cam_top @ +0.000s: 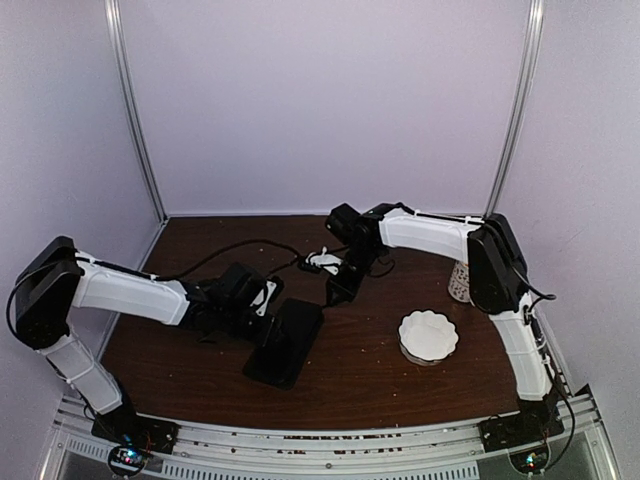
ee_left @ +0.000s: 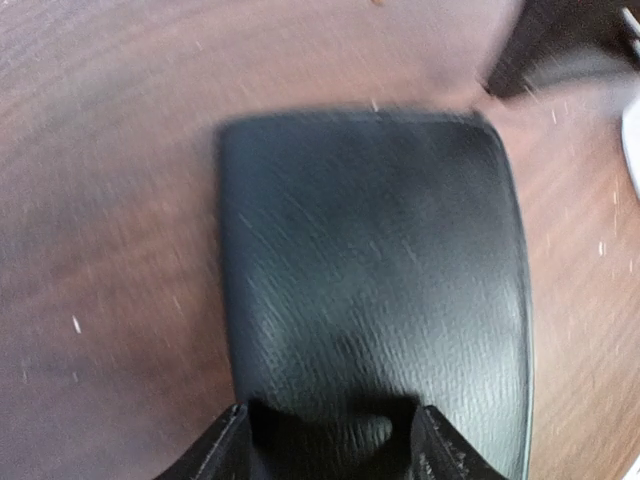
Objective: Sort the hair-cutting tools
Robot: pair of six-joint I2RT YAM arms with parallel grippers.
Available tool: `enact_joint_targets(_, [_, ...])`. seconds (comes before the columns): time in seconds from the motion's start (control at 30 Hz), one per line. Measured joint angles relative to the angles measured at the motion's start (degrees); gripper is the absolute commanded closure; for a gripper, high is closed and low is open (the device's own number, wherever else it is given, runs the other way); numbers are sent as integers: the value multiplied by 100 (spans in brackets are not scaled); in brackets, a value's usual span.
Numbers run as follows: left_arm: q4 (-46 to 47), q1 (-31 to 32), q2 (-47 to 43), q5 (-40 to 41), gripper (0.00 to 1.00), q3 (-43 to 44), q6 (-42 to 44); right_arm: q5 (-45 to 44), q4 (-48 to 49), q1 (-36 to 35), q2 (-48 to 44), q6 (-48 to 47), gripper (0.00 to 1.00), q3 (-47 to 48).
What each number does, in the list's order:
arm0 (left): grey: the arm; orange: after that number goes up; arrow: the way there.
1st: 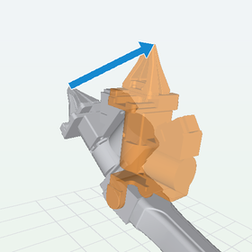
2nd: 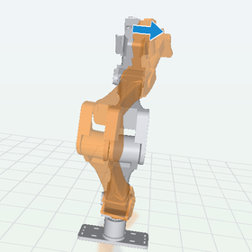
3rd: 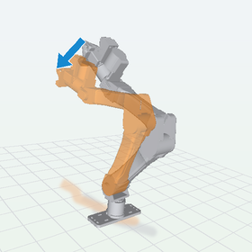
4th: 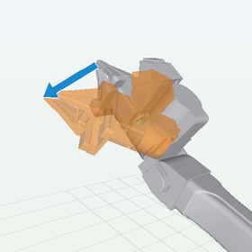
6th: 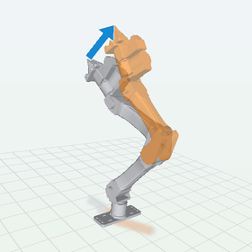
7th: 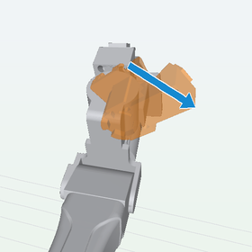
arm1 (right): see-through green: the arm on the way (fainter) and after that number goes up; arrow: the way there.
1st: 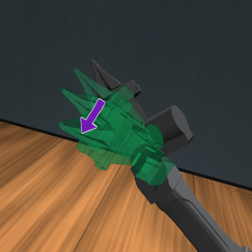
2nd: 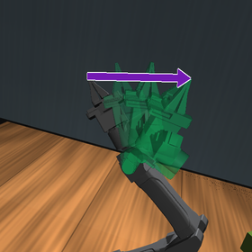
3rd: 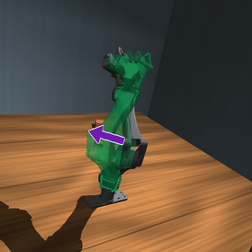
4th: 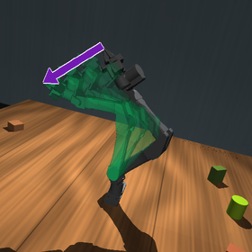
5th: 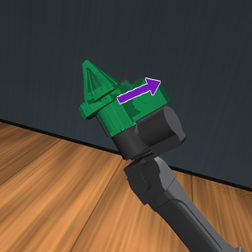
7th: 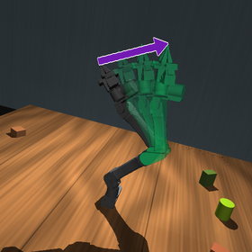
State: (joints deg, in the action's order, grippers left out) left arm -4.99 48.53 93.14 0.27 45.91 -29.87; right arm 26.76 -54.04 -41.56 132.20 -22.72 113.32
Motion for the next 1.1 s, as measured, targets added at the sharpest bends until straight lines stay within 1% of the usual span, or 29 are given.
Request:
enact_joint_targets(0.17, [-935, 472, -446, 264, 42, 0, 254, 4, -114, 2, 192, 7, 100, 177])
enact_joint_targets(0.27, [-1508, 1051, -713, 503, 41, 2, 619, 11, -17, 2, 136, -2, 100, -17])
enact_joint_targets(0.37, [-1858, 1606, -748, 726, 41, 24, 1038, 9, 83, 2, 59, -31, 100, -326])
enact_joint_targets(0.43, [-2076, 1829, -748, 802, 40, 74, 1300, 9, 131, 2, 33, -68, 100, -424])
enact_joint_targets(0.6, [-2708, 1880, -671, 1029, 41, 341, 1858, 13, 186, 2, 9, -107, 100, -466])
enact_joint_targets(0.8, [-3152, 1932, -363, 1217, 45, 713, 2321, 24, 201, 2, 2, -107, 100, -483])
enact_joint_targets(1.0, [-3230, 2011, -146, 1300, 46, 857, 2865, 31, 201, -20, -9, -111, 100, -494])
enact_joint_targets(1.1, [-3180, 2017, -28, 1300, 52, 927, 3045, 31, 243, -55, -94, -116, 100, -627])
